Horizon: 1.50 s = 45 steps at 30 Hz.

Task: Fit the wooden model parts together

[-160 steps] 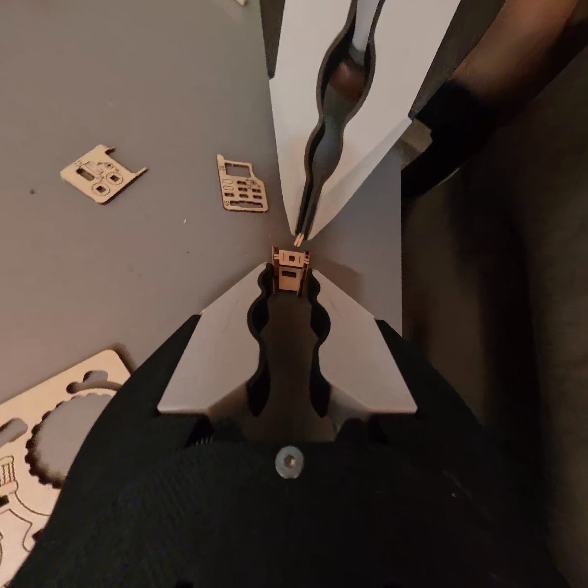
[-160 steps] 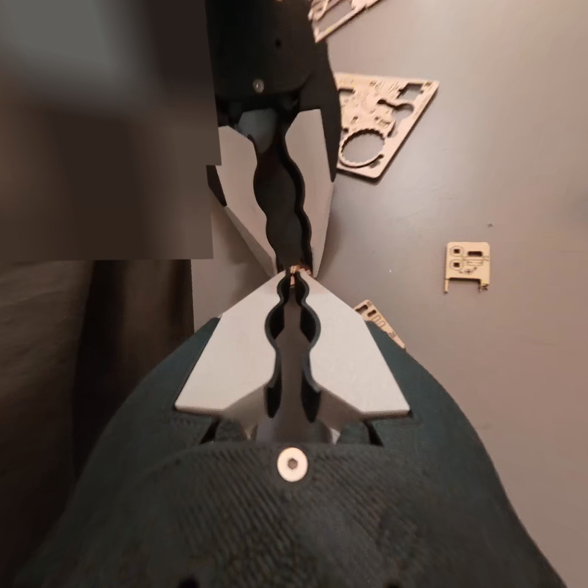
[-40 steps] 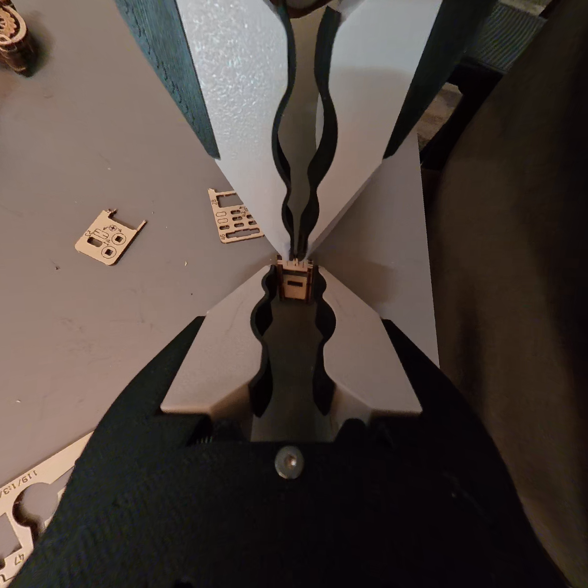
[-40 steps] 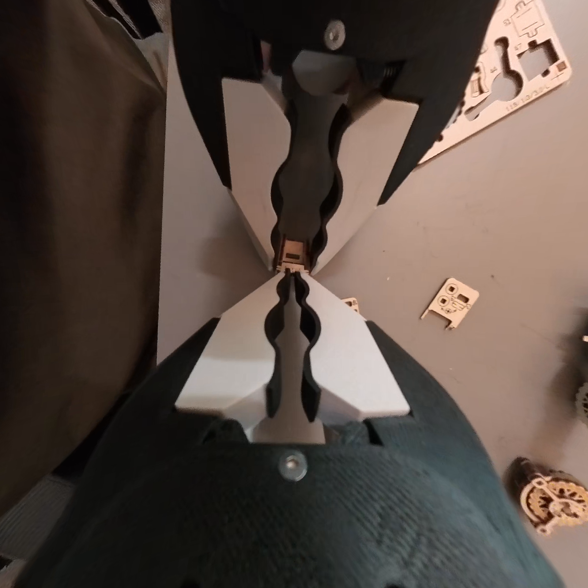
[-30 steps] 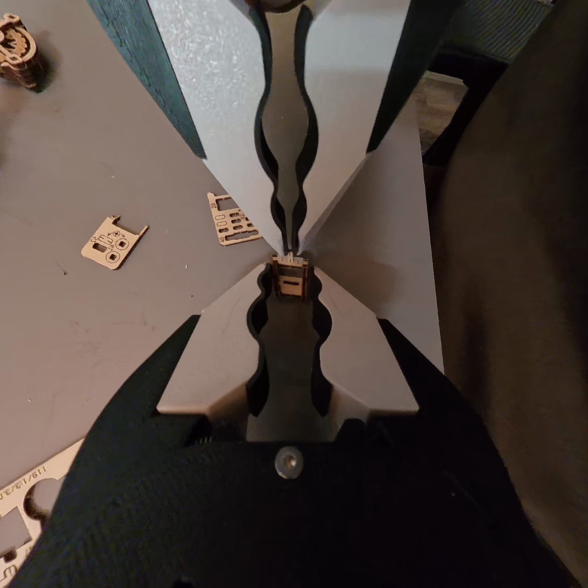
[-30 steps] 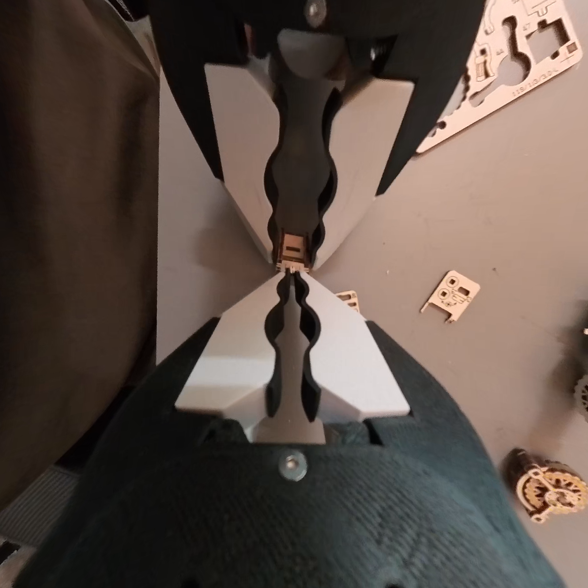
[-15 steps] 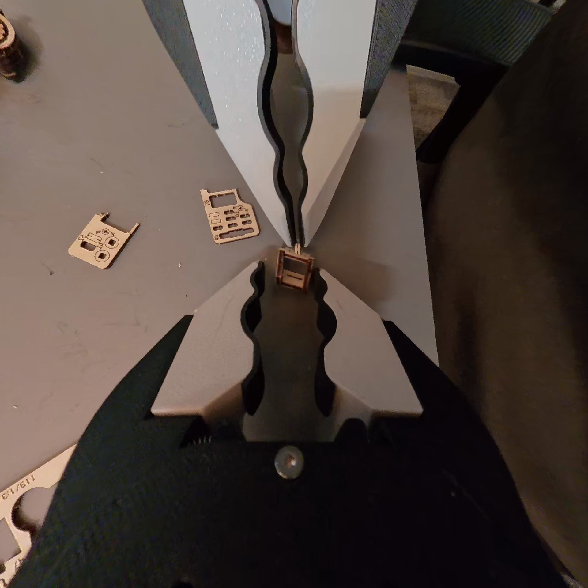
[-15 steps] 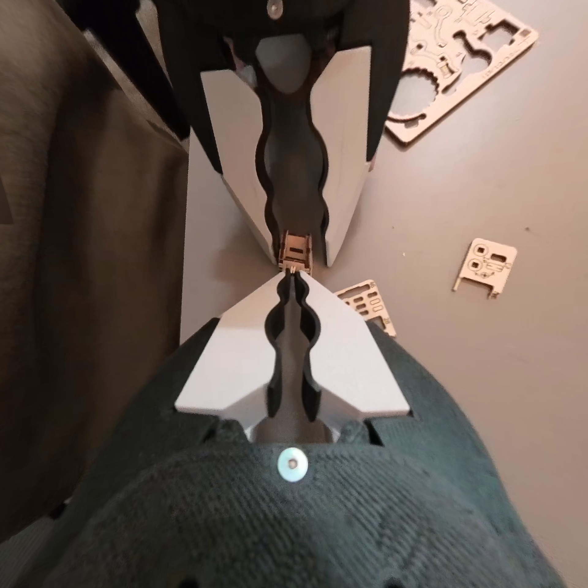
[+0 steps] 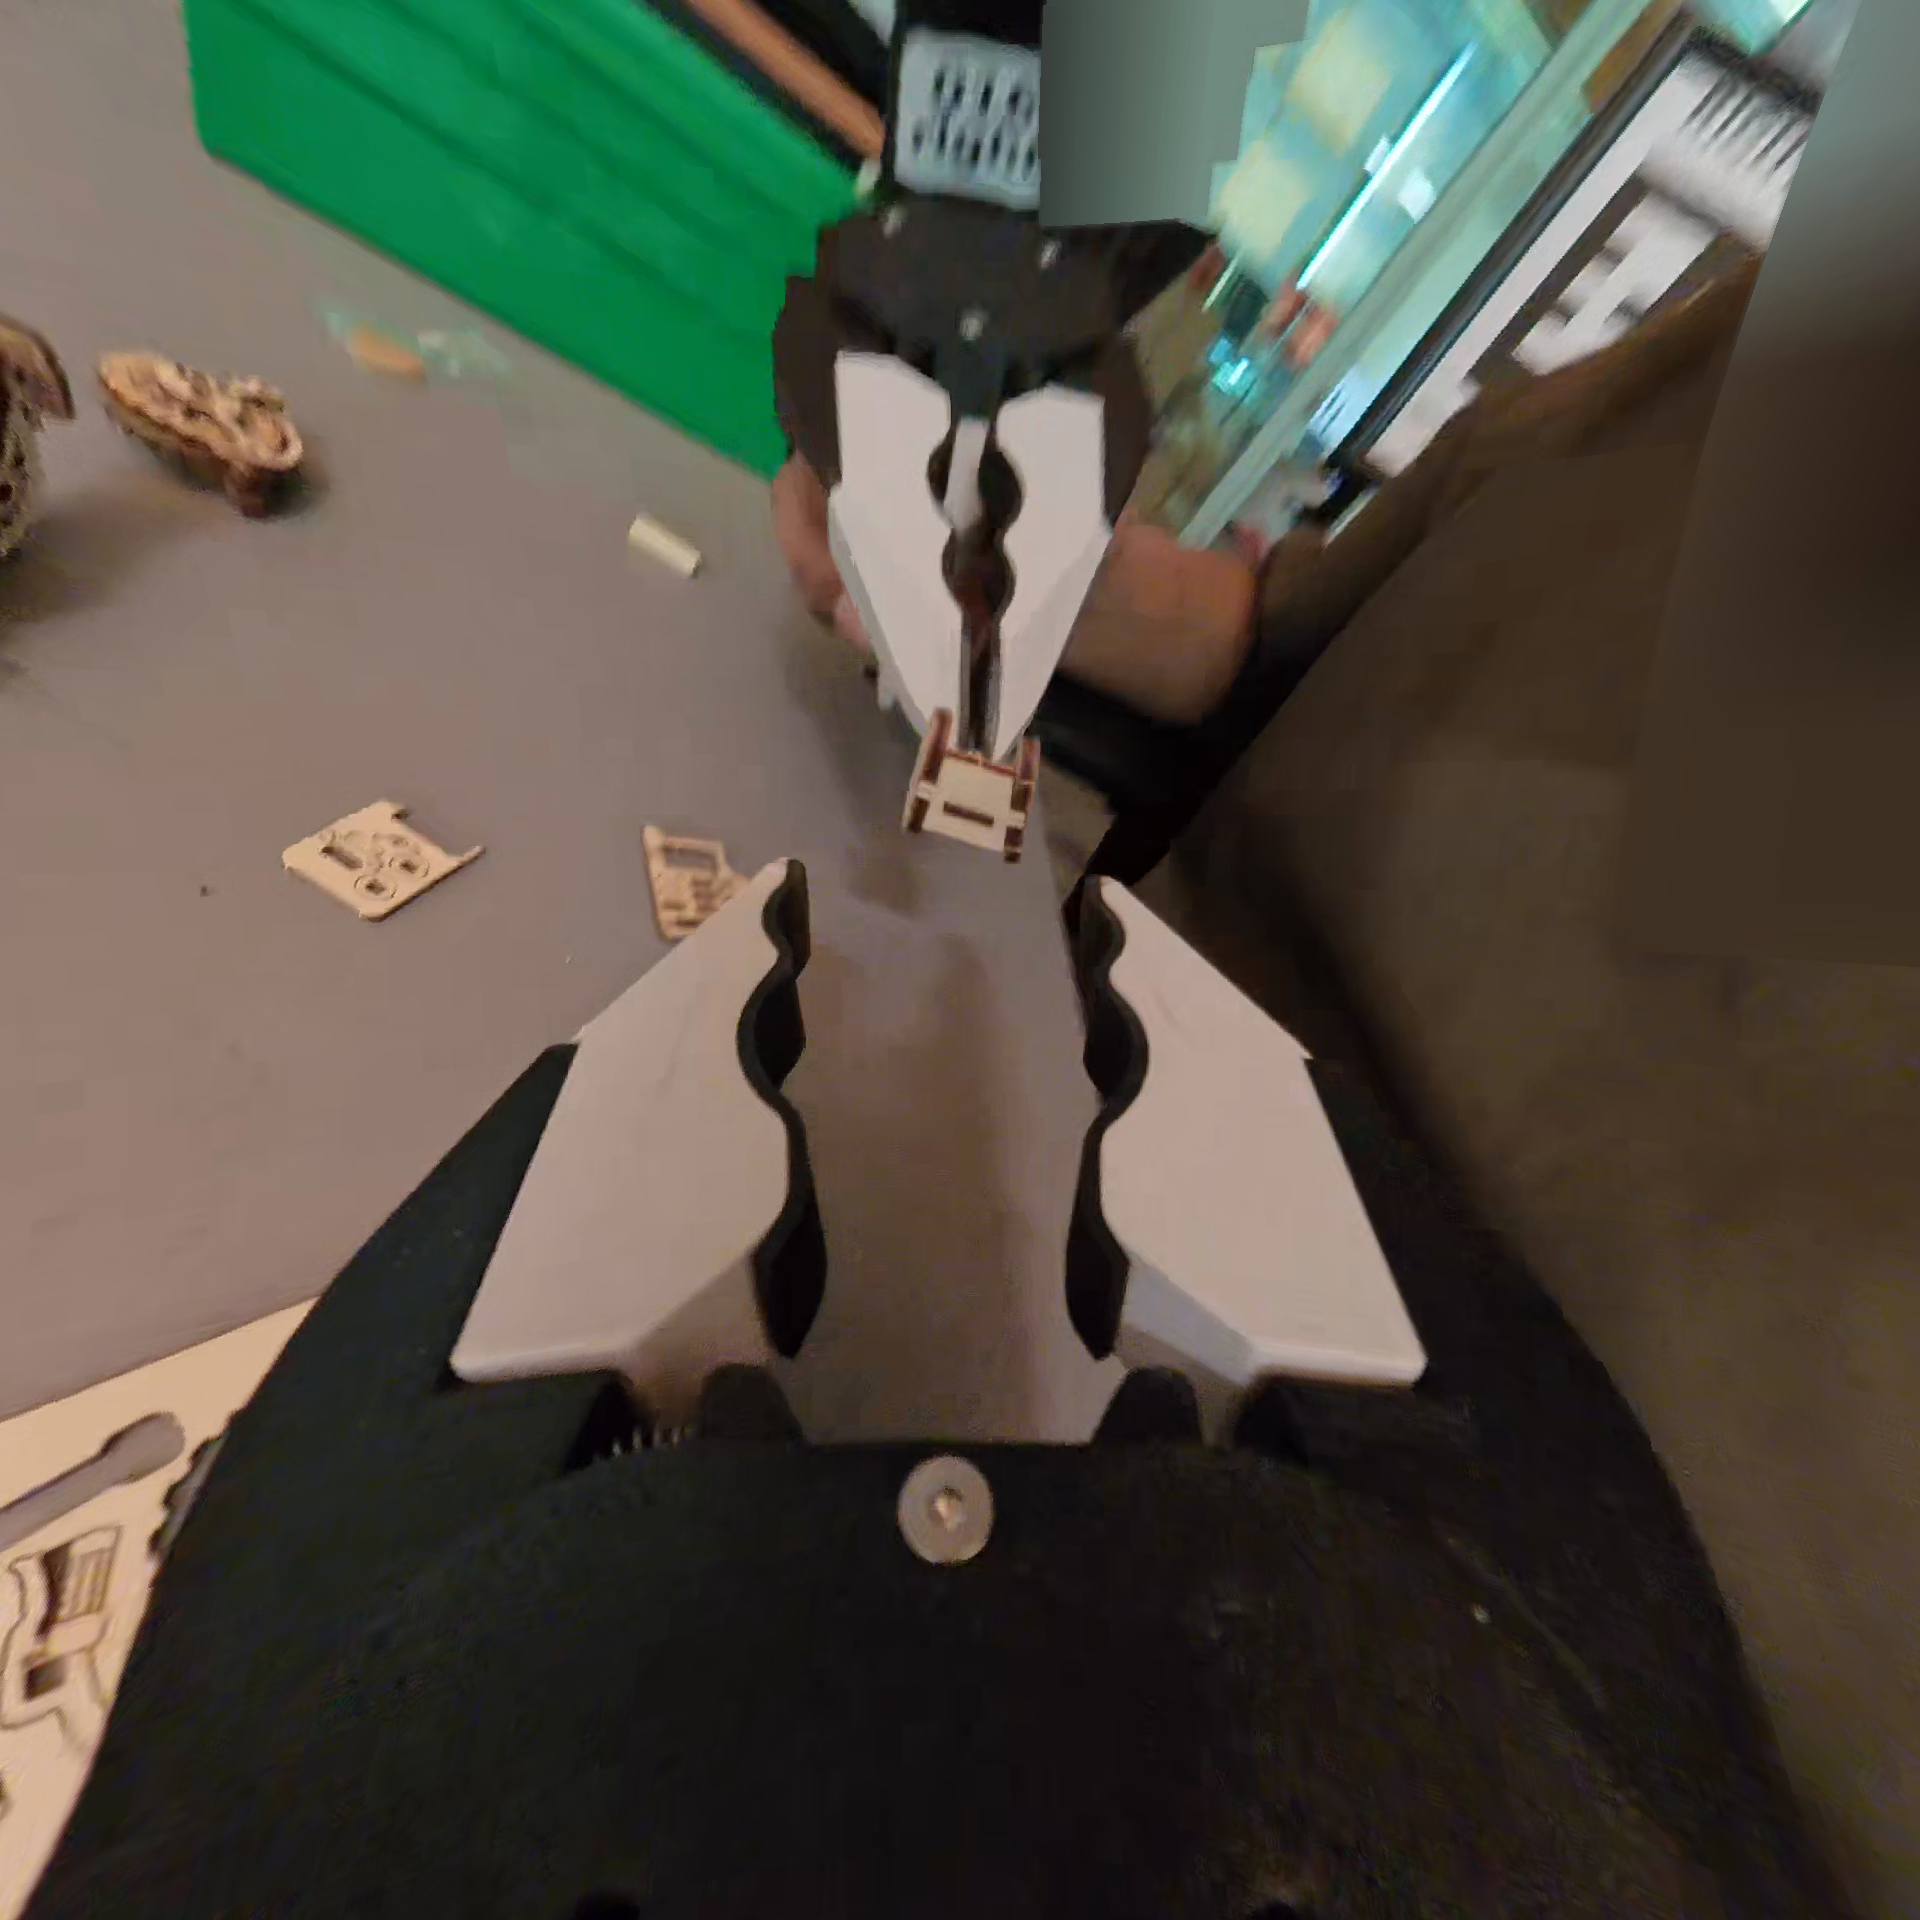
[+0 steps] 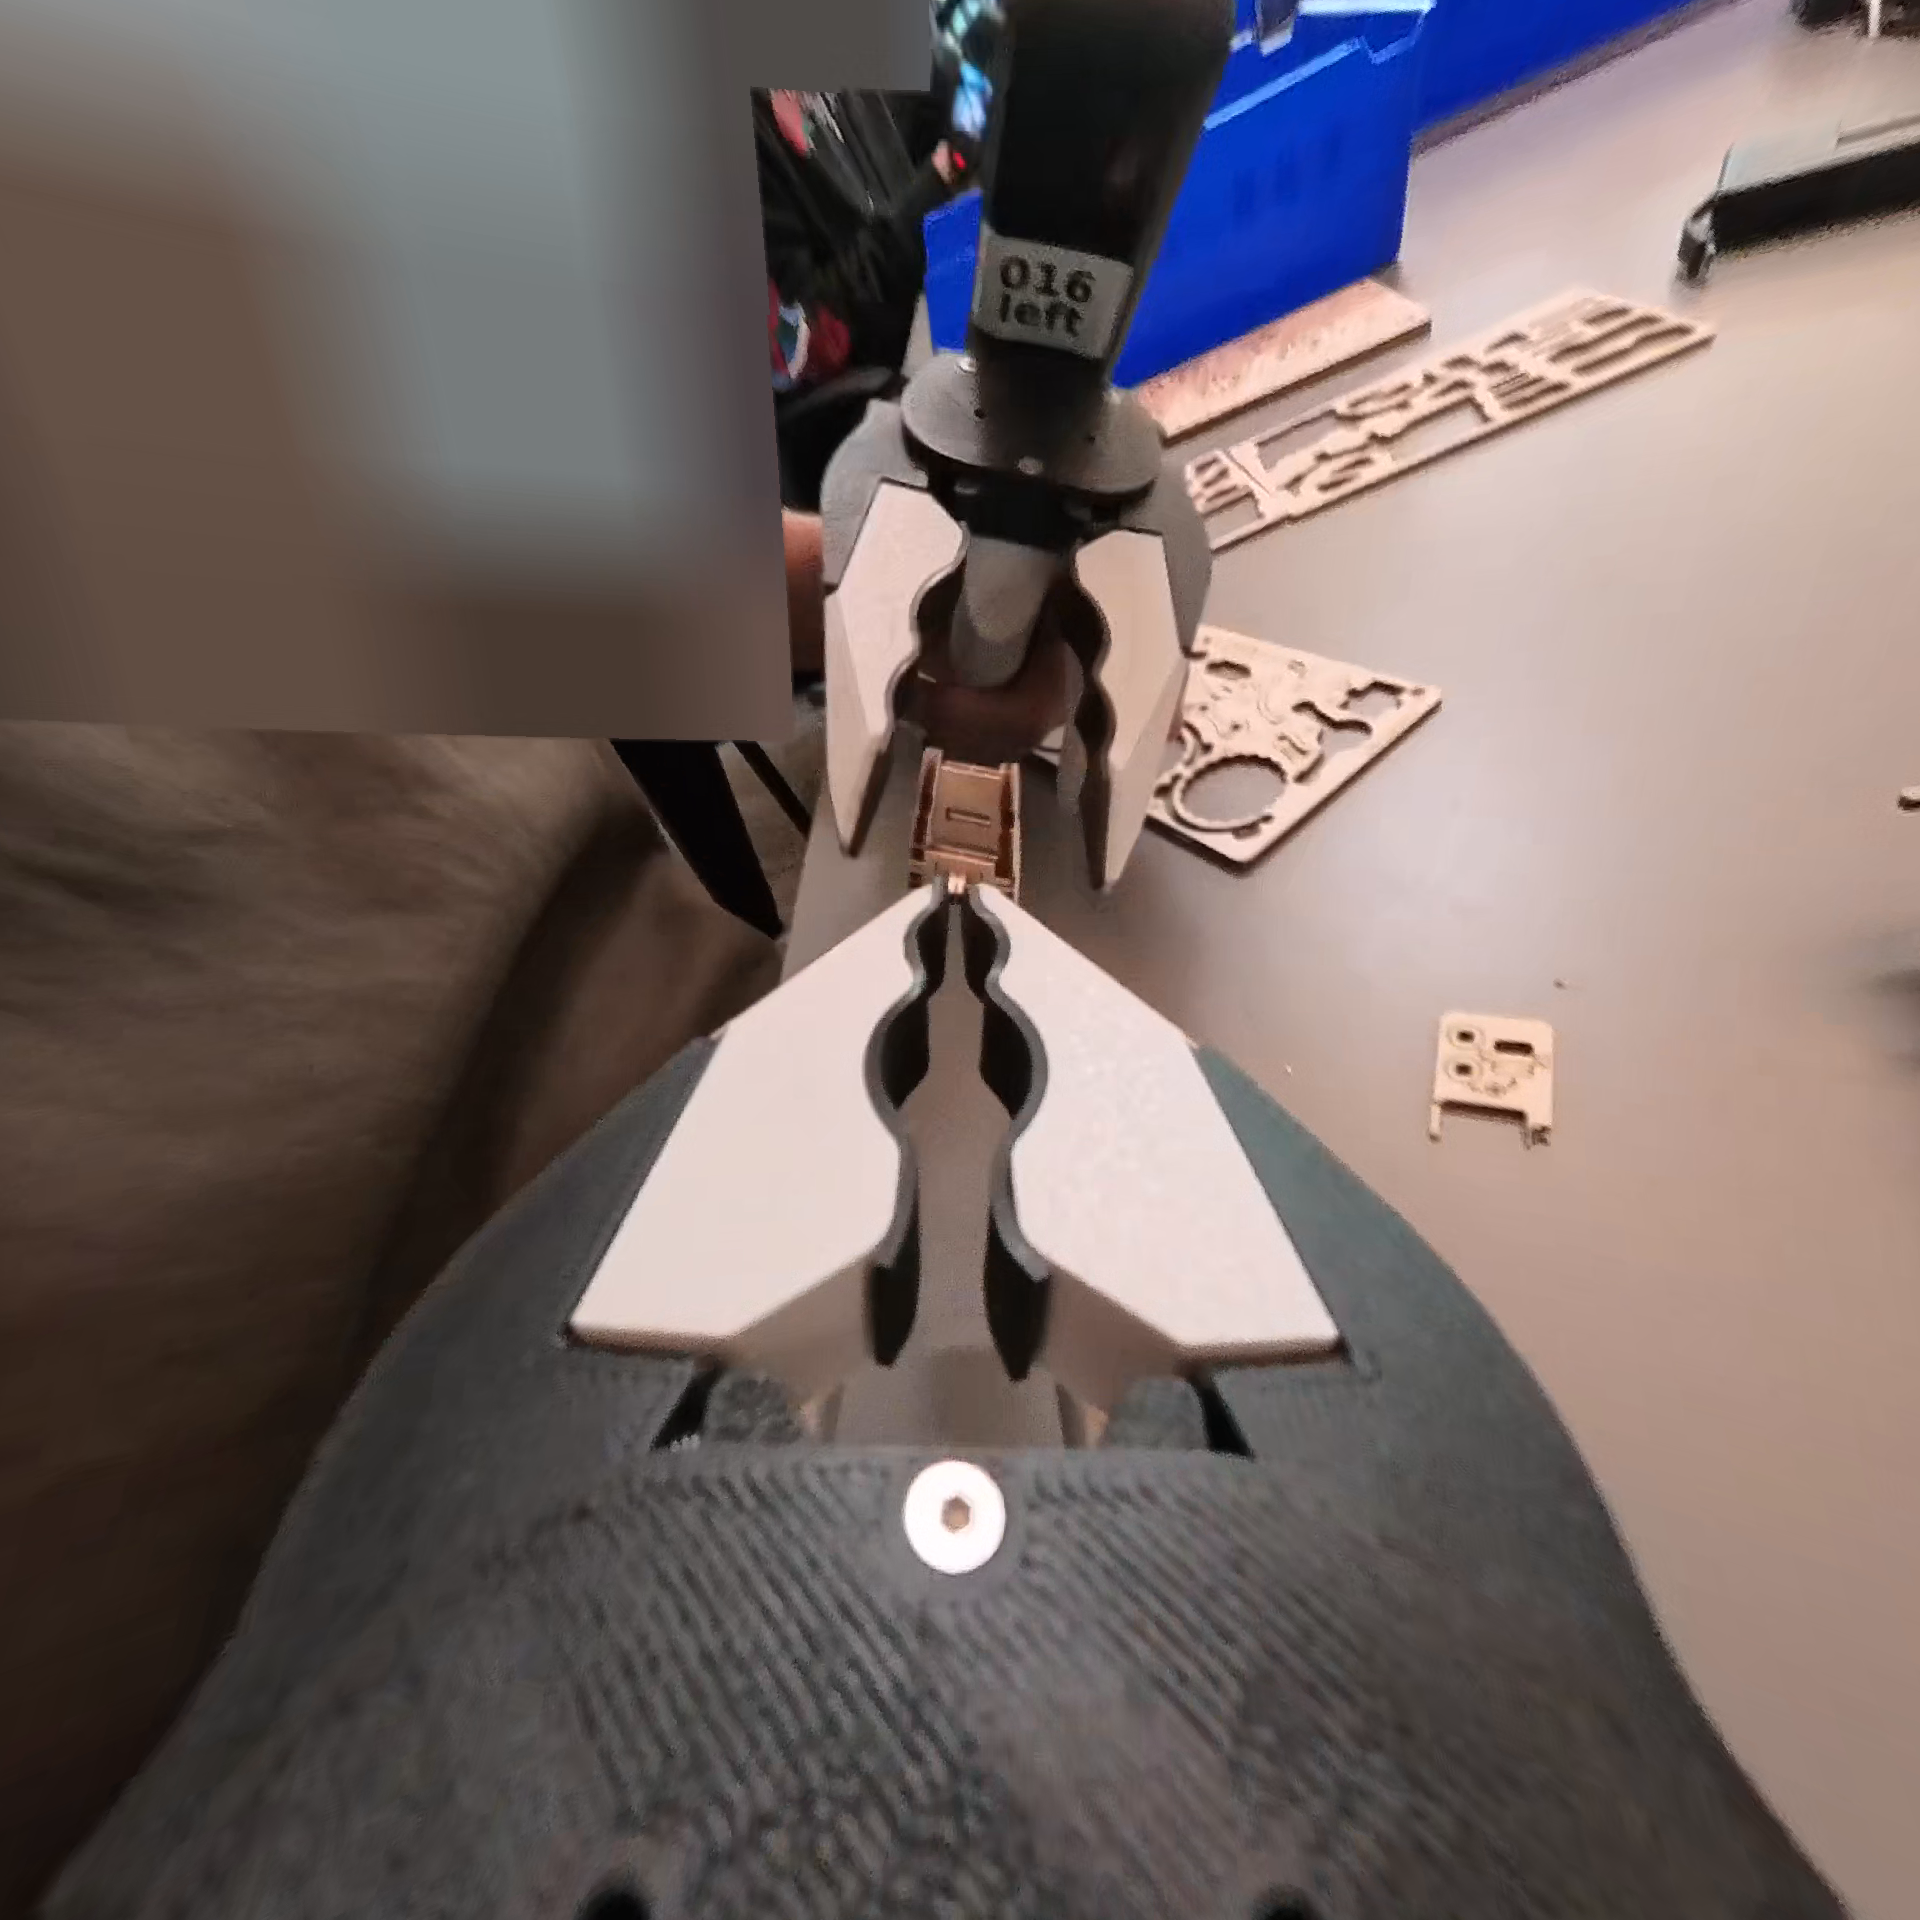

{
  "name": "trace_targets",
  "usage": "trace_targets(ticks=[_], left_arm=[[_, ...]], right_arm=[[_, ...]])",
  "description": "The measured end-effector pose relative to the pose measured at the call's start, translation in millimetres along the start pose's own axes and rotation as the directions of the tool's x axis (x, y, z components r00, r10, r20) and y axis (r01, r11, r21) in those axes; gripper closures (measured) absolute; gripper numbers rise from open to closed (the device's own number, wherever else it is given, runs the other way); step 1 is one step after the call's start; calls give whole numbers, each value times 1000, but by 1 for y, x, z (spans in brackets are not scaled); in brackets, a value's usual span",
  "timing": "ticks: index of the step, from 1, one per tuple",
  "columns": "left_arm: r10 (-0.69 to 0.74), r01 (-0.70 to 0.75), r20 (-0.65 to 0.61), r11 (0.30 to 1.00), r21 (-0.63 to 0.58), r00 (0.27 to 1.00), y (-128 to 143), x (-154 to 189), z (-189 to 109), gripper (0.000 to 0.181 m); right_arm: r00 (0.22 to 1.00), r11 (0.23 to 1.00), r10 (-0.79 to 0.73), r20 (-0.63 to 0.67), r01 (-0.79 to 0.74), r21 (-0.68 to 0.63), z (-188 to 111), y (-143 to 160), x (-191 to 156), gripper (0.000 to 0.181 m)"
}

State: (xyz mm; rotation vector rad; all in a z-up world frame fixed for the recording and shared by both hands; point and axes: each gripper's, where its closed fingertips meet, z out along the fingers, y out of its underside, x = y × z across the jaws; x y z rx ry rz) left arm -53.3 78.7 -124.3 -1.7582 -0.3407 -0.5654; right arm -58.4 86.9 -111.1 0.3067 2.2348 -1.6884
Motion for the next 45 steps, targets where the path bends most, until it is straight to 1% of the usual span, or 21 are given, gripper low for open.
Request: trace_targets(ticks=[3, 6, 10, 16, 22, 28, 33, 38, 45], left_arm=[[-29, 36, -85, 996, 81, 996, -14, 13, -3, 129], [-33, 44, -123, 995, 94, 992, -15, 21, 1, 131], [-26, 51, -173, 989, 142, 985, -23, 33, 5, 138], [-29, 58, -182, 986, 156, 983, -24, 34, 6, 147], [-28, 59, -195, 986, 156, 981, -24, 35, 6, 158], [-28, 57, -180, 986, 155, 983, -23, 31, 5, 158], [-5, 29, -146, 986, 164, 989, -24, 28, 5, 159], [5, 17, -129, 985, 173, 992, -25, 26, 5, 159], [26, -6, -89, 976, 219, 996, -31, 23, 3, 160]], right_arm=[[1000, 999, -20, 15, 19, 50, -3, -10, -7, 181], [999, 995, -19, 51, 14, 100, -4, -18, -16, 181], [997, 994, -12, 81, 4, 105, -1, -17, -23, 181], [995, 995, -15, 100, 5, 100, 1, -17, -28, 181], [996, 996, -4, 86, -4, 91, 2, -14, -26, 181], [999, 996, 9, 42, -13, 86, 3, -13, -23, 181], [1000, 996, 16, -7, -15, 89, 3, -14, -19, 181], [998, 996, -4, -64, 9, 87, 2, -14, -17, 181], [985, 993, -36, -168, 55, 107, 1, -18, -12, 181]])
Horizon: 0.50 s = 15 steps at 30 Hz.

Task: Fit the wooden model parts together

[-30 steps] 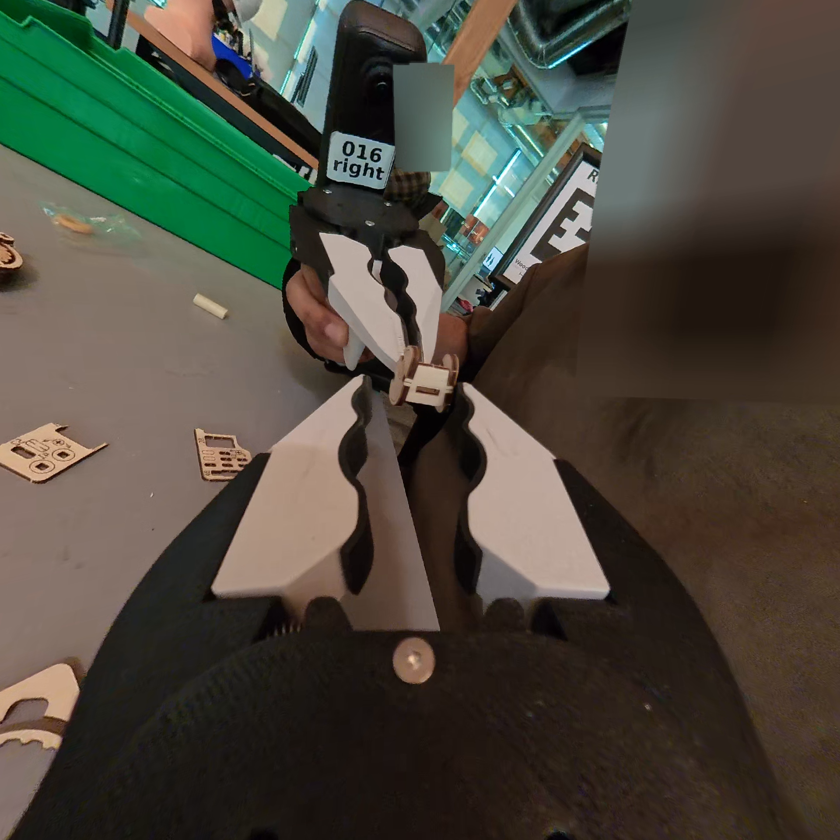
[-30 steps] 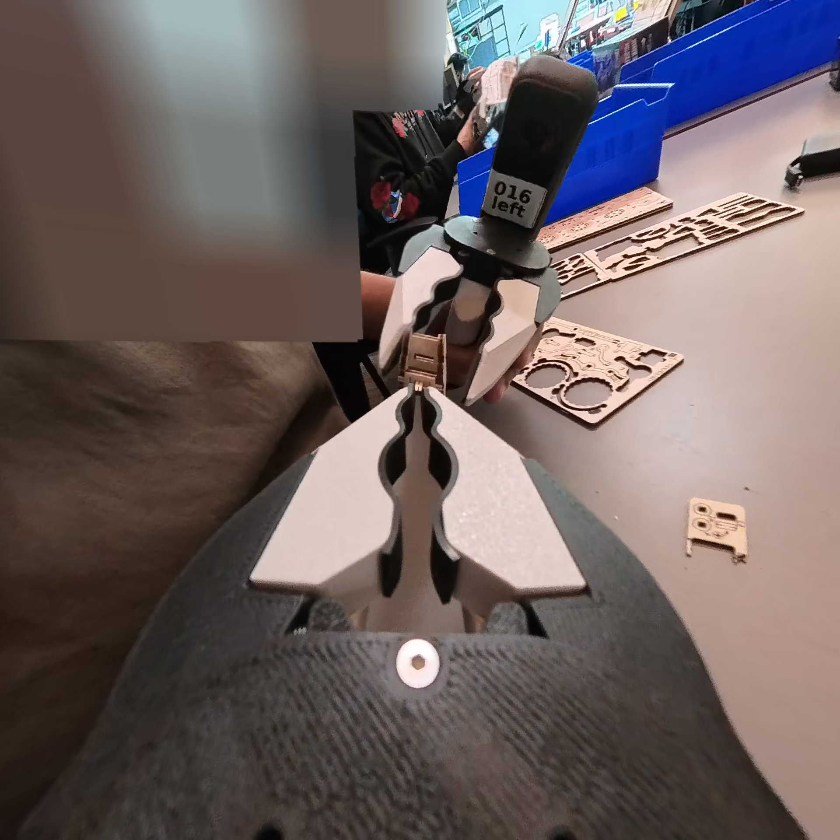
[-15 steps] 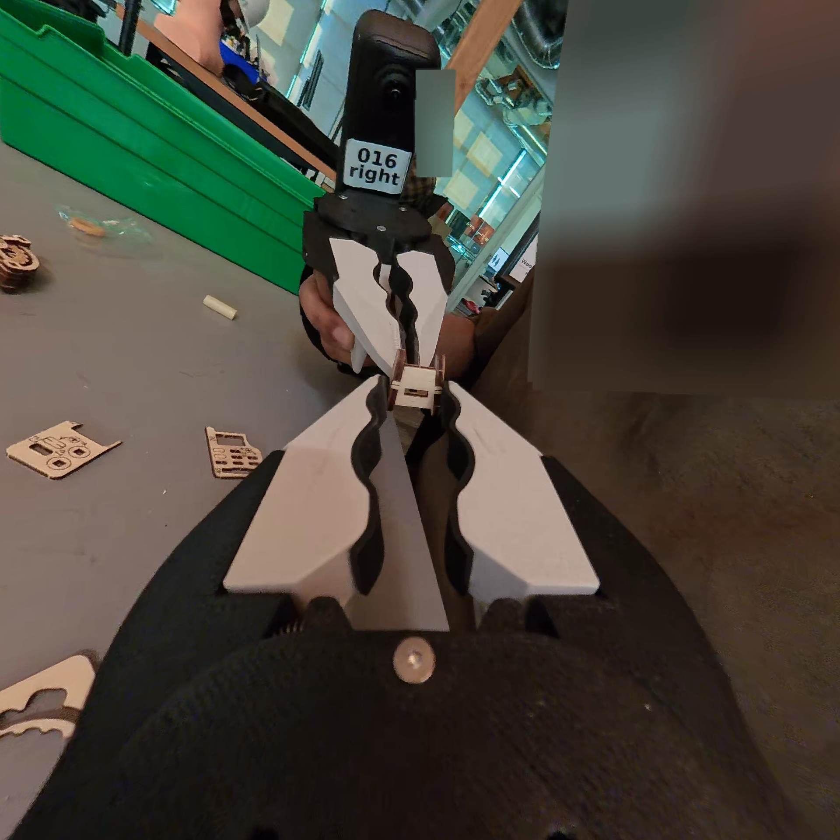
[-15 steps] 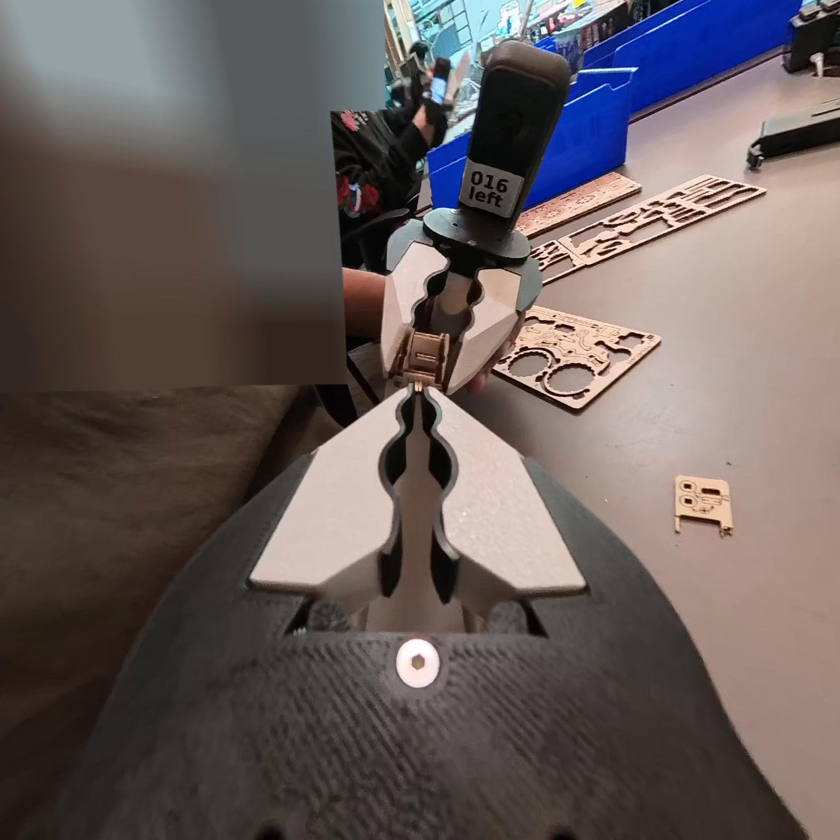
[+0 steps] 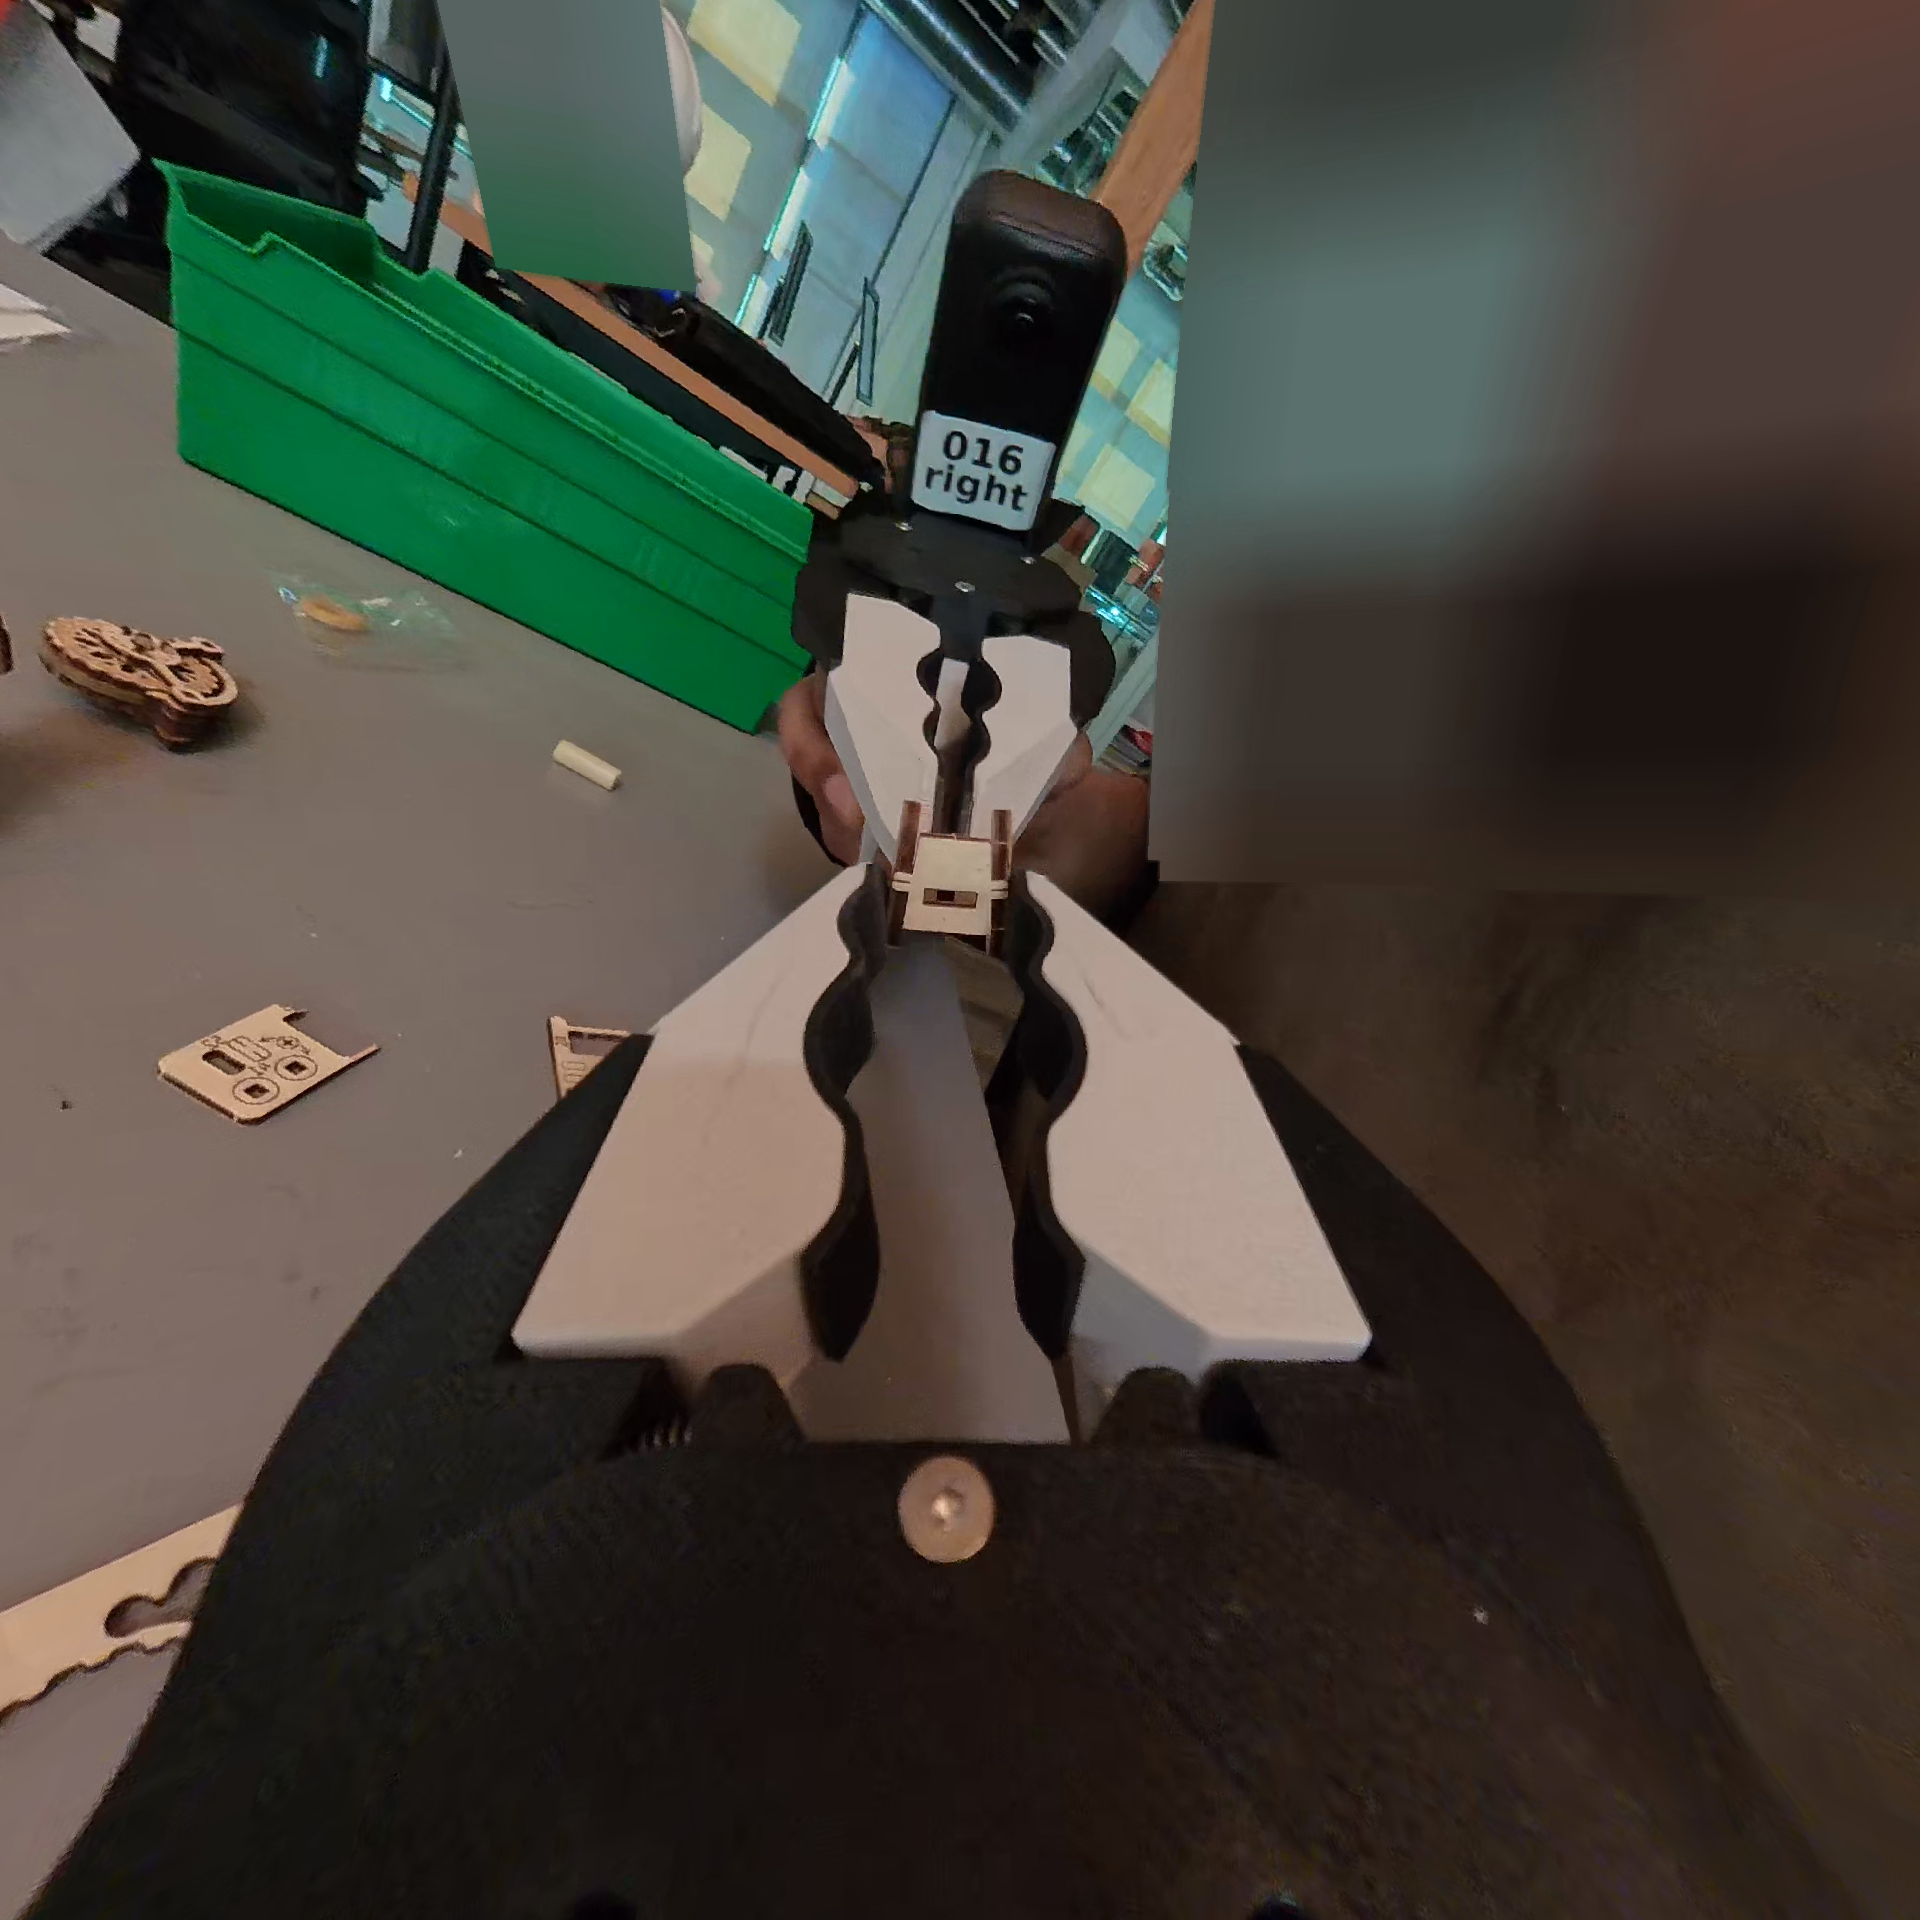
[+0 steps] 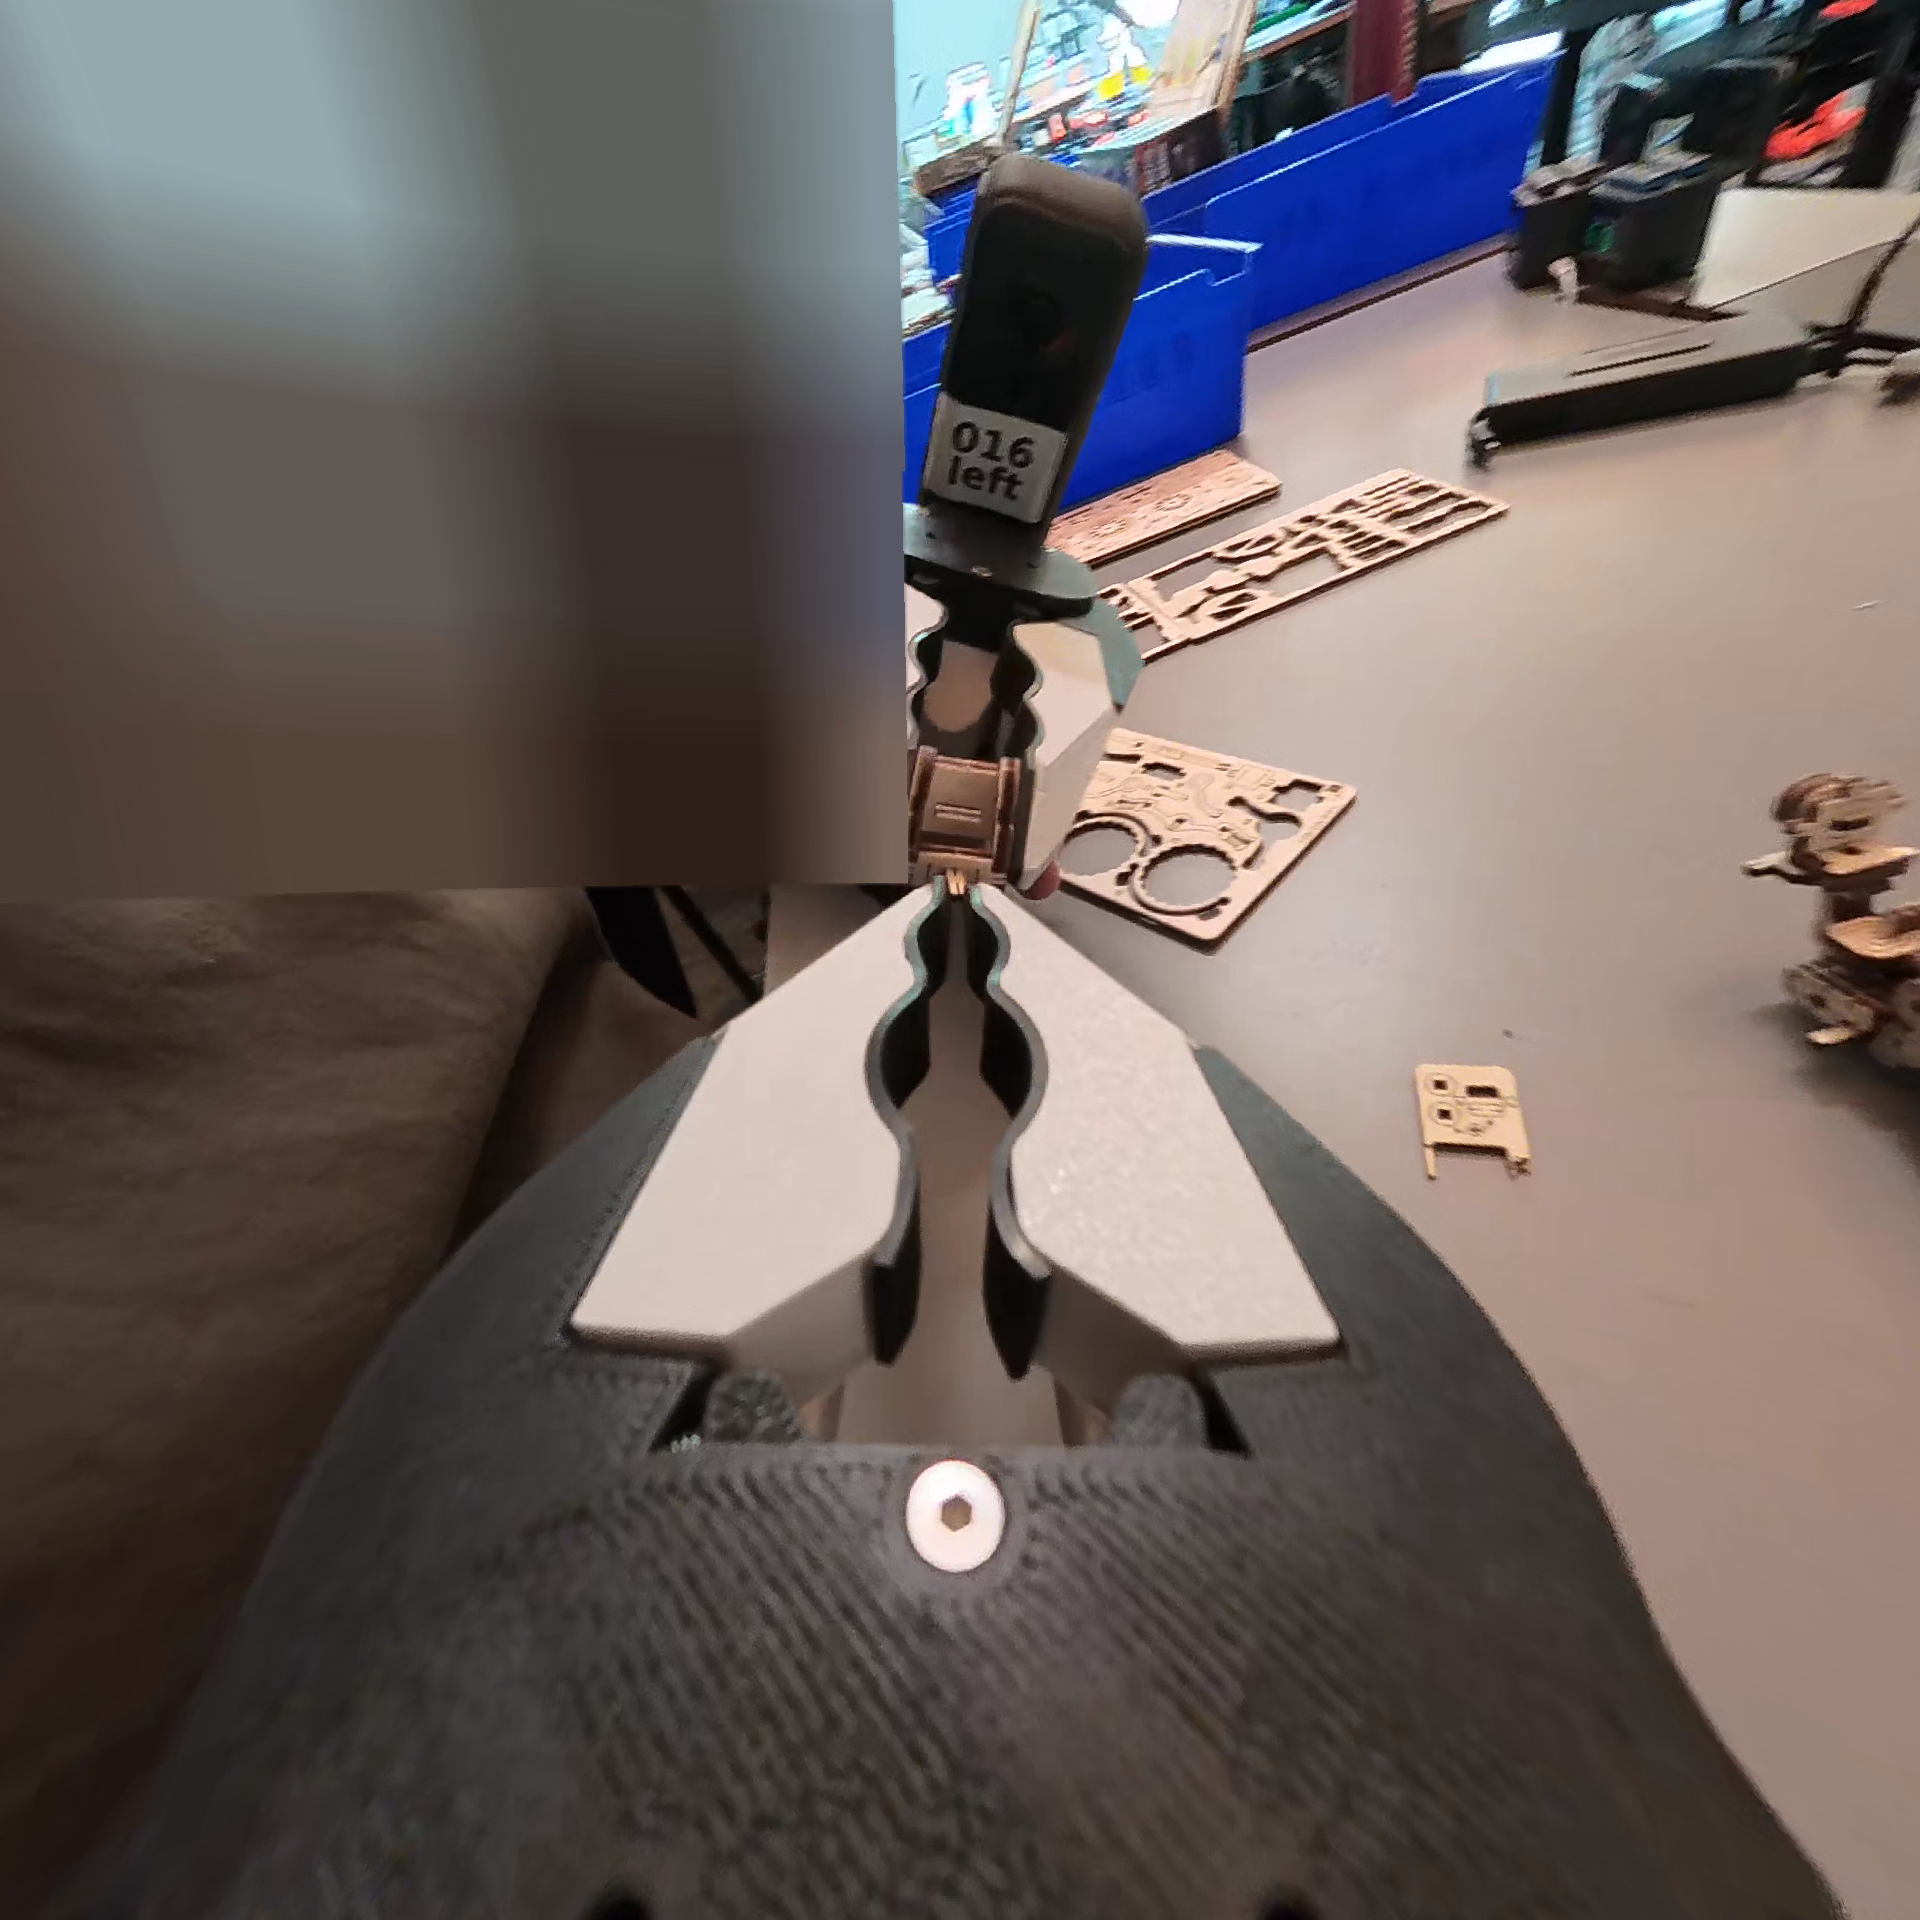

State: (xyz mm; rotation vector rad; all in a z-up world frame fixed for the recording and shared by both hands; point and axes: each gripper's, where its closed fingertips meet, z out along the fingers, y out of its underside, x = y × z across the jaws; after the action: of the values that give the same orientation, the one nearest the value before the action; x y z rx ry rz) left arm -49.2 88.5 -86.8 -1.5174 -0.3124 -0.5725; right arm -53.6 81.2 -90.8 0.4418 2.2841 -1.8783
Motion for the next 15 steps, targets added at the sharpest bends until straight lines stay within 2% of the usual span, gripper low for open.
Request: trace_targets(ticks=[4, 15], left_arm=[[24, -24, 15, 1000, 18, 1000, -3, 0, 0, 159], [19, -19, 7, 1000, 2, 1000, 0, 0, 1, 159]], right_arm=[[1000, 1000, 0, -29, 0, 25, -1, -2, 0, 181], [999, 999, 36, 11, -36, 25, -2, -1, -2, 181]])
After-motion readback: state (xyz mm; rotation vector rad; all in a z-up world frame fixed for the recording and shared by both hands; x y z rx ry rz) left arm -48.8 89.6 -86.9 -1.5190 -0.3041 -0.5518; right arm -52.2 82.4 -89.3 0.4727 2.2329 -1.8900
